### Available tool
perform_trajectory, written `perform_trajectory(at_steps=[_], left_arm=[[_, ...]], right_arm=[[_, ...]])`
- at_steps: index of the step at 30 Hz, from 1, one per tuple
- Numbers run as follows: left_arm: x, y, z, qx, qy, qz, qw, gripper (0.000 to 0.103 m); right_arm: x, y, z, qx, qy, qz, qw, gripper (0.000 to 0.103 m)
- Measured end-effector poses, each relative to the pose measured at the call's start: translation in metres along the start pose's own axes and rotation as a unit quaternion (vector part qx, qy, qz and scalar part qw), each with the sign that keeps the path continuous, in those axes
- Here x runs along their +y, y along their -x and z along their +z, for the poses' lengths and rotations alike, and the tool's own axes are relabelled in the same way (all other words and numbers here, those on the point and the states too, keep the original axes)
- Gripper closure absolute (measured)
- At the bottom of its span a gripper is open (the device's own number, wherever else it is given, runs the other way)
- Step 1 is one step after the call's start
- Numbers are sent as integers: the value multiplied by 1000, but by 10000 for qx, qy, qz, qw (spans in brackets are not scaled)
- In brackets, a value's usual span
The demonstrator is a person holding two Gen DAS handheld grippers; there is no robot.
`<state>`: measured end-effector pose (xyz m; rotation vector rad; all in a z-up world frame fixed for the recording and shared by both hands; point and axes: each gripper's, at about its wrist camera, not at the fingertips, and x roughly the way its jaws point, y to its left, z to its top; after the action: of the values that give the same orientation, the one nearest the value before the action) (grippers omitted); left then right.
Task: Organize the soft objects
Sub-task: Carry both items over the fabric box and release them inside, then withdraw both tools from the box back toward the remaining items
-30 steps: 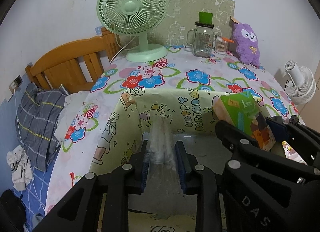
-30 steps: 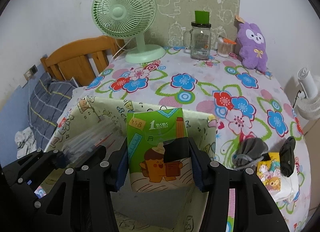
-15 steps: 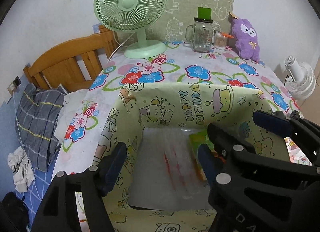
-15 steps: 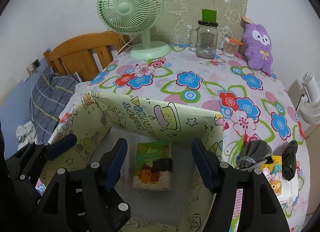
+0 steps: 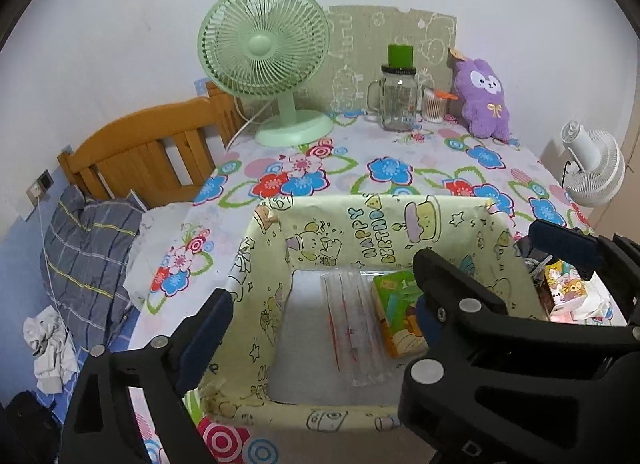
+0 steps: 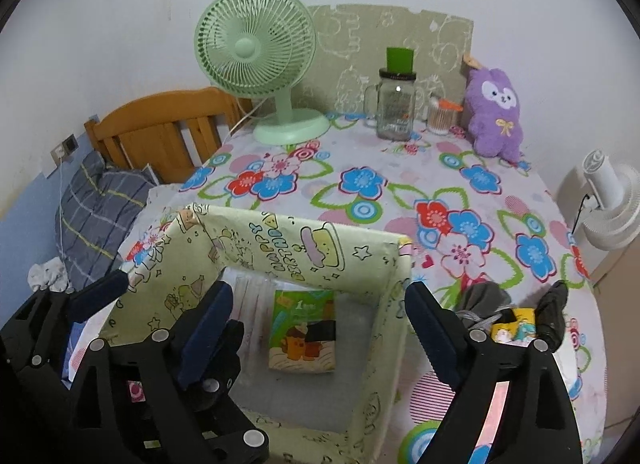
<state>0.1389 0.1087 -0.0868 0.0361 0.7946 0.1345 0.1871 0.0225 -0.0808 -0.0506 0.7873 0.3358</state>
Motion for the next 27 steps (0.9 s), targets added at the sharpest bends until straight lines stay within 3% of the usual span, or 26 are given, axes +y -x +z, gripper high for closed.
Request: perform_trajectory(at_steps=[12, 27], left_arm=[[-10, 38, 1, -397, -19, -271, 9988, 0], [-36, 73, 0, -653, -137, -511, 9965, 0]], right_arm=[[-14, 41, -2, -472, -74, -162, 9987, 2], [-36, 92, -10, -905, -17, -274, 9955, 1]])
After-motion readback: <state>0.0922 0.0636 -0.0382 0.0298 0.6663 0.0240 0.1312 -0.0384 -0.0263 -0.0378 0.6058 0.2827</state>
